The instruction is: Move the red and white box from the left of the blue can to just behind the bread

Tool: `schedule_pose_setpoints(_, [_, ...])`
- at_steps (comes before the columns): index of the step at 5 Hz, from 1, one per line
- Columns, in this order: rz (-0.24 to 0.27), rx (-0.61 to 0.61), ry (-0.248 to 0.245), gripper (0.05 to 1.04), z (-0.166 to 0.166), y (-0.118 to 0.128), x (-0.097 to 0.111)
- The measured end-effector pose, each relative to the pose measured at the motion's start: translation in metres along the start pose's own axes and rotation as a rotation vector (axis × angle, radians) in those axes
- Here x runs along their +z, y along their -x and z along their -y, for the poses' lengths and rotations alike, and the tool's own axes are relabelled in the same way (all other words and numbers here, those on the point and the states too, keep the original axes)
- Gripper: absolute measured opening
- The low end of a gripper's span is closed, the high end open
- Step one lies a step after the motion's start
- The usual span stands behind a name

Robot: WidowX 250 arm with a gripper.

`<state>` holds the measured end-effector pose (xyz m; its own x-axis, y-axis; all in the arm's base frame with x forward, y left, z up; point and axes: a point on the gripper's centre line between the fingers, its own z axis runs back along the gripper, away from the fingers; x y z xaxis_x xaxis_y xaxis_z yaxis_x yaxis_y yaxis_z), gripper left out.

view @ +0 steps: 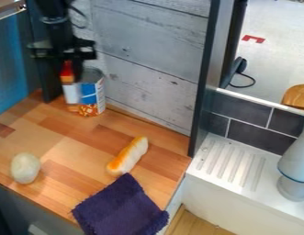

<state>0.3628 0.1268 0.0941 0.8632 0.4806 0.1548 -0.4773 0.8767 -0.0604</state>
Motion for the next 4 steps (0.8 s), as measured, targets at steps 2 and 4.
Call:
schedule_pose_setpoints(2, [-0.015, -0.24, 0.068, 0.39, 0.057, 0.021, -0.011])
schedule_pose_setpoints(4, [-0.014, -0.287, 0.068, 0.39, 0.072, 0.027, -0.032])
